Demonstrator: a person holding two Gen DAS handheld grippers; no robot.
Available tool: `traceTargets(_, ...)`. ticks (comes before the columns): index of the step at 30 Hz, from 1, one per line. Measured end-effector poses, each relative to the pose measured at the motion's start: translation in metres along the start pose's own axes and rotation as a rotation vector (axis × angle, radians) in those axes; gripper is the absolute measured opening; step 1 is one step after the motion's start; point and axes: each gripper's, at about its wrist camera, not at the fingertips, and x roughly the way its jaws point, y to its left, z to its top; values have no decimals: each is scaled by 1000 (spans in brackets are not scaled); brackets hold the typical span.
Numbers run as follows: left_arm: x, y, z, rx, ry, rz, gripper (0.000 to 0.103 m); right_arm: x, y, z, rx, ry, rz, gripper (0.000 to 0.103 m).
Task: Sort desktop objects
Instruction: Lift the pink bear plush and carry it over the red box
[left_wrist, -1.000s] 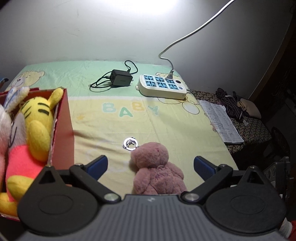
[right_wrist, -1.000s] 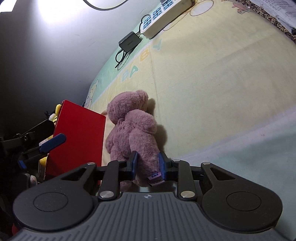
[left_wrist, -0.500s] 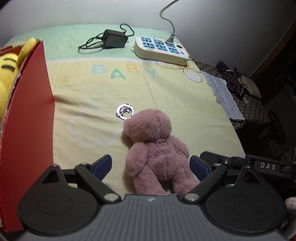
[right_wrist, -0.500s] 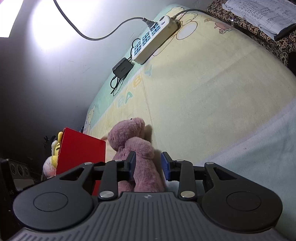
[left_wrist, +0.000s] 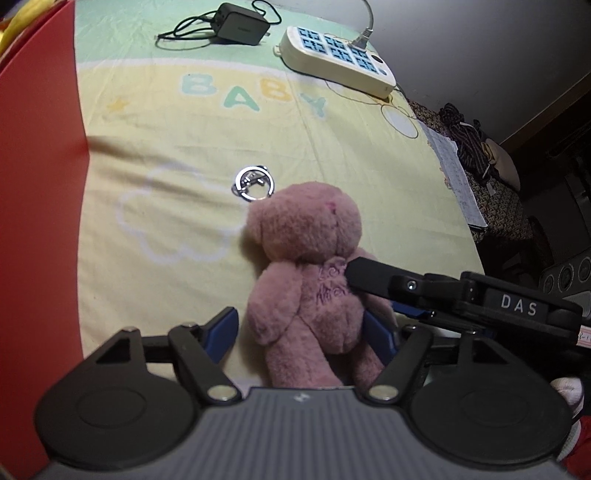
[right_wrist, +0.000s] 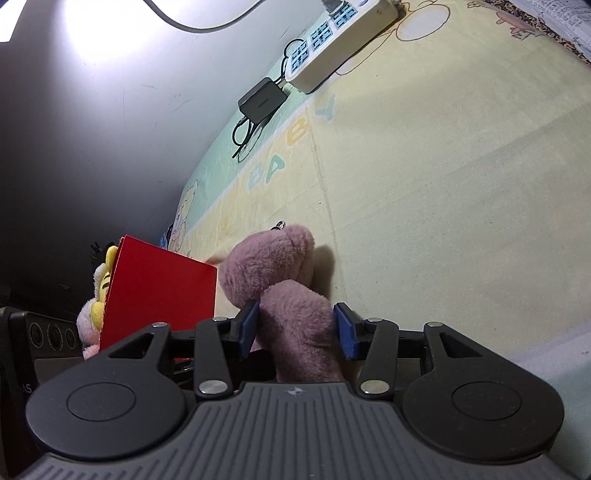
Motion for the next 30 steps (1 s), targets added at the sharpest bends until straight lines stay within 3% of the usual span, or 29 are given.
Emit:
traceTargets(15,-5,-22,-7,108,-13,17,69,-16,0,-9,13,43,32,39)
traceTargets(30,-41,-51,-27,209,-104,-30,71,-57,20,-24,-12,-50,53,39)
